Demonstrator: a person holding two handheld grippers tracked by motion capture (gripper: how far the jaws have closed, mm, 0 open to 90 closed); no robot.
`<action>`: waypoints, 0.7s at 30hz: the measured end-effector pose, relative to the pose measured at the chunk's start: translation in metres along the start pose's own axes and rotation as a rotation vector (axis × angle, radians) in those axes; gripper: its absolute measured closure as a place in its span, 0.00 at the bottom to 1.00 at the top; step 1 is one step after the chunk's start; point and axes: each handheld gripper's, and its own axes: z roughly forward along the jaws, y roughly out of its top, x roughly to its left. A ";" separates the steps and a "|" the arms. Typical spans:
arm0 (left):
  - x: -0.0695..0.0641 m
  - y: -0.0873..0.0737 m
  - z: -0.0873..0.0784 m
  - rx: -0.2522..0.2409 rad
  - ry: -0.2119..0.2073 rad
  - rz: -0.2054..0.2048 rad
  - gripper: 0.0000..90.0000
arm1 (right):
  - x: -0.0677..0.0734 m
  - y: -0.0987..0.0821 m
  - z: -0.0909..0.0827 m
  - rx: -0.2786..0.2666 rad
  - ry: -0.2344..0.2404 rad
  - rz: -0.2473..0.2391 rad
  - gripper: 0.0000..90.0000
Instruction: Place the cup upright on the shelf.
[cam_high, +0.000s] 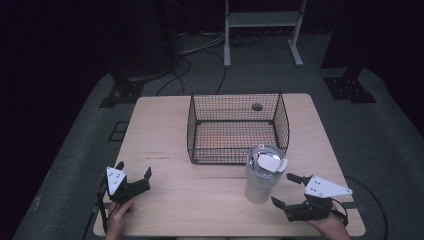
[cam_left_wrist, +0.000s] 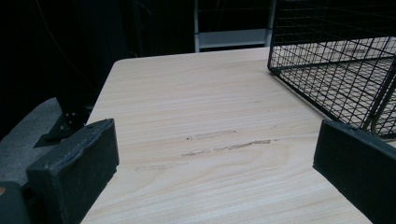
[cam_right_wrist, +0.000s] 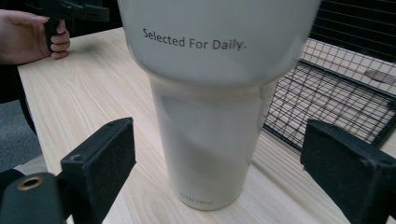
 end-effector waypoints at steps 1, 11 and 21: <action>0.000 0.000 0.000 0.000 -0.001 0.000 0.00 | 0.000 0.000 0.002 0.002 0.004 0.000 0.10; 0.000 0.000 0.000 -0.002 -0.001 -0.001 0.00 | 0.001 -0.001 0.018 -0.026 0.010 0.021 0.10; 0.000 0.000 0.000 -0.003 -0.003 0.001 0.00 | 0.003 -0.001 0.035 -0.056 0.006 0.042 0.10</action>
